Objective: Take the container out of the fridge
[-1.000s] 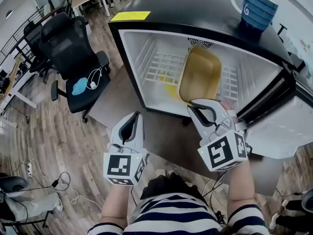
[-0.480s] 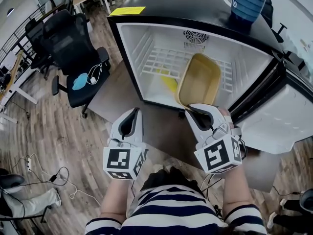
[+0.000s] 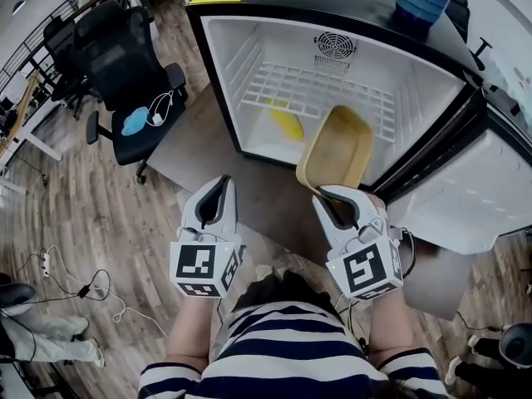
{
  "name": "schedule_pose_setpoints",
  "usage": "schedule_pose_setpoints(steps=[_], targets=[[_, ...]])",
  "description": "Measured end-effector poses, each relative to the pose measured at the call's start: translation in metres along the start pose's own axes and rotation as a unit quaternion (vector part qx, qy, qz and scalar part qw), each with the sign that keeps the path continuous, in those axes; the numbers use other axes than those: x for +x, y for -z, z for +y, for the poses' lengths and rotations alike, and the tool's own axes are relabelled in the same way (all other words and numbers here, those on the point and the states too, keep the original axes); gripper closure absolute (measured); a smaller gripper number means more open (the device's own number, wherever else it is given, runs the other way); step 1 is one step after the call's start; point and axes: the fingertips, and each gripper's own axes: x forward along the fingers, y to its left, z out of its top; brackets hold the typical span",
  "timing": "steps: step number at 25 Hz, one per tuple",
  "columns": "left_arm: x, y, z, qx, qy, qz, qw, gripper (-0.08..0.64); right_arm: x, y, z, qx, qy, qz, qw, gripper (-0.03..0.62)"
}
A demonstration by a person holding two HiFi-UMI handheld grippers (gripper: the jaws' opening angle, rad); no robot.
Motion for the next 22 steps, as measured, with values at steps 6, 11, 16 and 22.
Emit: schedule_pose_setpoints(steps=[6,11,16,22], targets=[[-0.009,0.015,0.000,-0.003,-0.006,0.013,0.9999,0.560,-0.003,0.014,0.020,0.020,-0.018,0.011,1.000,0.575],[-0.013,0.028,-0.004,0.001,-0.005,0.024,0.9997,0.560,-0.001,0.030,0.038,0.039,-0.037,0.026,0.998,0.575],[-0.019,0.039,0.001,0.002,-0.009,0.037,0.9993,0.560,0.002,0.044,0.053,0.061,-0.050,0.040,0.996,0.575],[-0.023,0.043,0.003,0.000,-0.012,0.042,0.9990,0.560,0.004,0.046,0.061,0.066,-0.061,0.046,0.995,0.575]])
